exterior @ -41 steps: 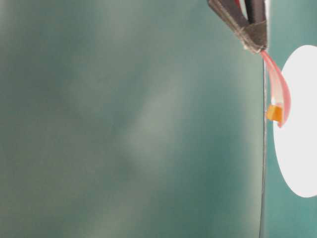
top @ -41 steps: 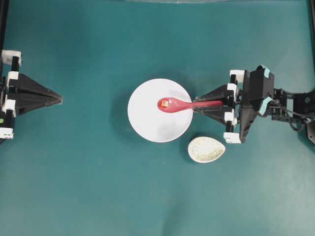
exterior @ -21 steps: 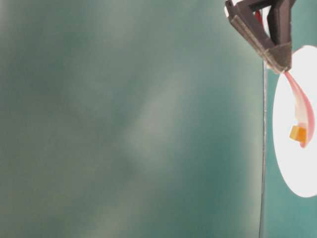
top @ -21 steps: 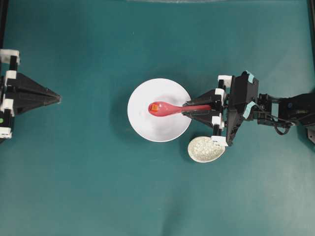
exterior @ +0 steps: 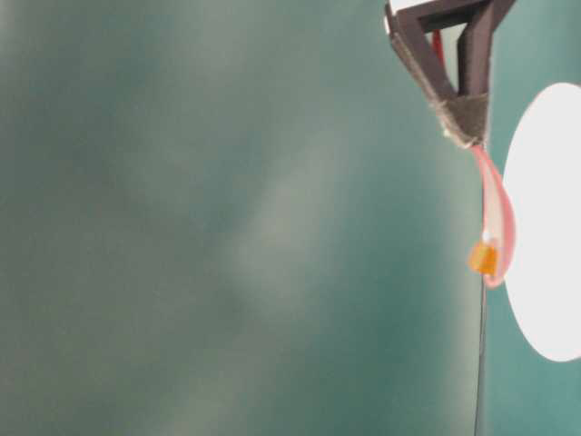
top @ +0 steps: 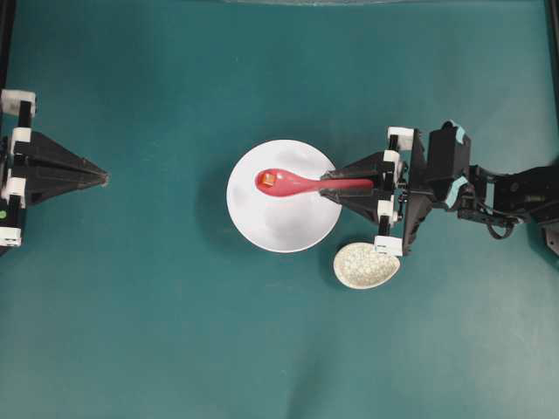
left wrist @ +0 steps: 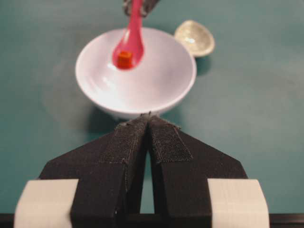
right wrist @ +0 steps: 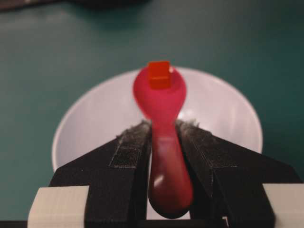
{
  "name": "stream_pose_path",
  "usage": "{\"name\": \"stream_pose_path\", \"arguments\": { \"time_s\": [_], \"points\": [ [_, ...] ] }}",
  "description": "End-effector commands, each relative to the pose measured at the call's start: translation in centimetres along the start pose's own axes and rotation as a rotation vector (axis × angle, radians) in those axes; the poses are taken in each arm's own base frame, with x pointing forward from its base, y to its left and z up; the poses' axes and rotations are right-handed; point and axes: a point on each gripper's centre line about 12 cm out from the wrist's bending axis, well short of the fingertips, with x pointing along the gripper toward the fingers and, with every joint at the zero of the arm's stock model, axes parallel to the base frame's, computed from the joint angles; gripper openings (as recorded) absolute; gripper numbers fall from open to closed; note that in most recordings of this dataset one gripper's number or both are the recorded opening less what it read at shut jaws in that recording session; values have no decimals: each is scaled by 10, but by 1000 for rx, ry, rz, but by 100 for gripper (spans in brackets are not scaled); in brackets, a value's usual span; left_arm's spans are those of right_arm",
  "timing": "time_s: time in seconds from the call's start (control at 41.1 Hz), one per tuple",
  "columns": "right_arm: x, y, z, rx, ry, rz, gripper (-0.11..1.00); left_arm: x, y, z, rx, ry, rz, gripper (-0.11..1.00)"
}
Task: Grip the spoon and scoop the red block from the bowl with right arm.
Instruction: 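Pull the spoon back right and raise it with the cube on it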
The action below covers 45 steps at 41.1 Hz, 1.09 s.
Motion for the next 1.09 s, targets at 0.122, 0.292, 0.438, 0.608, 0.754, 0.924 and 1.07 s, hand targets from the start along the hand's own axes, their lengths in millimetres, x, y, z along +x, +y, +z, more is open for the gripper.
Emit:
{"name": "stream_pose_path", "arguments": {
  "time_s": [0.122,0.292,0.438,0.608,0.754,0.924,1.07],
  "points": [
    [3,3,14,9,-83,7,25,-2,0,13,5,-34,0,-1],
    [3,4,17,10,-93,10,25,-2,0,13,6,-37,1,-1],
    [3,5,25,15,-108,13,25,-2,0,13,6,-37,0,-1],
    [-1,8,38,20,-111,22,25,-2,0,14,4,-38,1,-1],
    [-5,8,49,31,-82,25,25,-3,0,14,-2,-40,1,-1],
    [-13,9,65,37,-74,35,25,-5,0,17,-2,-52,1,-1],
    [-20,9,82,41,-90,39,25,-7,0,19,-3,-64,-1,-1]
  ]
}}
